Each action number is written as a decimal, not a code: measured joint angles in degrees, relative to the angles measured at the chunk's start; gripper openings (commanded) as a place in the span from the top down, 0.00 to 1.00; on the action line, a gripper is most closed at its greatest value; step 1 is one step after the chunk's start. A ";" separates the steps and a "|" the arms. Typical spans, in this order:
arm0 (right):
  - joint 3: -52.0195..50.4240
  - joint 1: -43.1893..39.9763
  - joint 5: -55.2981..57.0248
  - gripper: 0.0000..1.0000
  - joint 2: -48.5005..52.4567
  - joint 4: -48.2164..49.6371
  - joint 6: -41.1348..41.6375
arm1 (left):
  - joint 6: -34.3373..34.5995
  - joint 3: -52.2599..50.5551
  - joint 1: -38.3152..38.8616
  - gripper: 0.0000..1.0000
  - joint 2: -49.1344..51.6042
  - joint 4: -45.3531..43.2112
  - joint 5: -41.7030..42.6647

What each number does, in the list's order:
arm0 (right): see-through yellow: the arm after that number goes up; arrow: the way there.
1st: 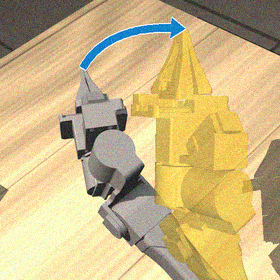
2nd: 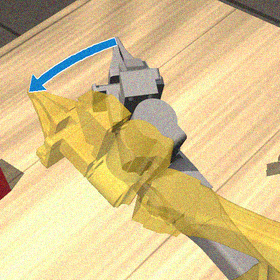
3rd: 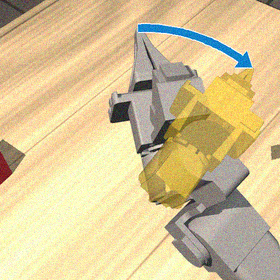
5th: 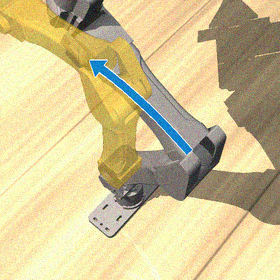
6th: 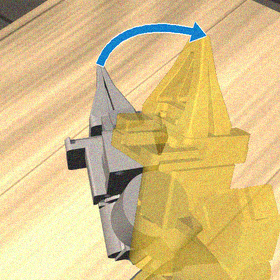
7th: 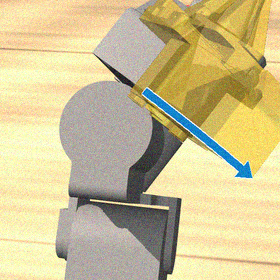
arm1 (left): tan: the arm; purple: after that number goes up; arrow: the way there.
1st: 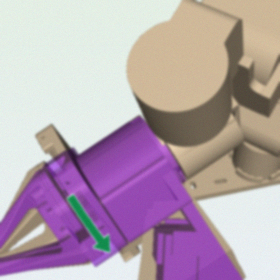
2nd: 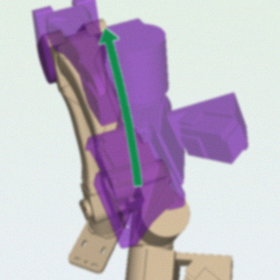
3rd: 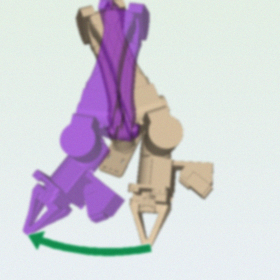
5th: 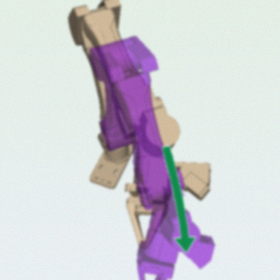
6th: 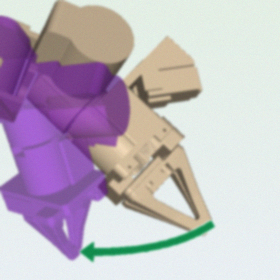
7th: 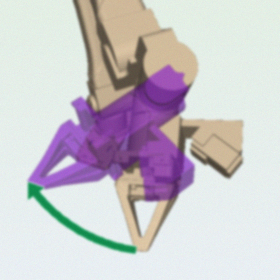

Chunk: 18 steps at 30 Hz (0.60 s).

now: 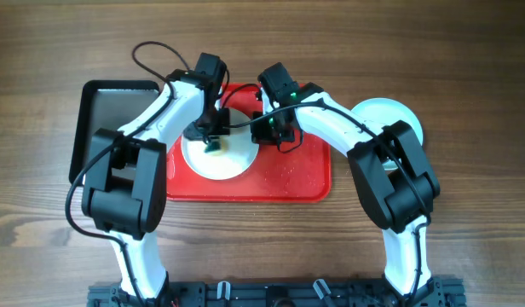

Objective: Clean dirty plates on tray and stack at the side
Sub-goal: 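Scrub the white plate with the sponge in the left gripper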

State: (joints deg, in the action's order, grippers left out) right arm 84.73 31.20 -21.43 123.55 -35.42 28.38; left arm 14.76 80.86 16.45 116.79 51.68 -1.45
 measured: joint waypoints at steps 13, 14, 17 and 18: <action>0.00 -0.57 0.55 0.96 0.02 0.31 0.50 | 18.99 -0.74 -0.92 0.96 0.02 -11.76 -6.01; 0.02 -0.94 0.68 0.96 0.00 0.22 0.50 | 18.29 -0.74 -1.29 0.96 0.02 -13.62 -1.97; 0.02 -1.38 0.70 0.96 0.00 0.09 0.66 | 13.33 -0.76 -1.86 0.96 0.11 -16.98 11.04; 0.02 -1.36 0.70 0.96 0.00 0.04 0.61 | 11.80 -0.76 -1.84 0.96 0.17 -16.96 14.08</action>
State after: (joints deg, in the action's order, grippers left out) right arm 84.75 29.85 -20.73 123.55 -35.38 28.99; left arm 26.57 80.09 14.61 116.97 34.72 12.62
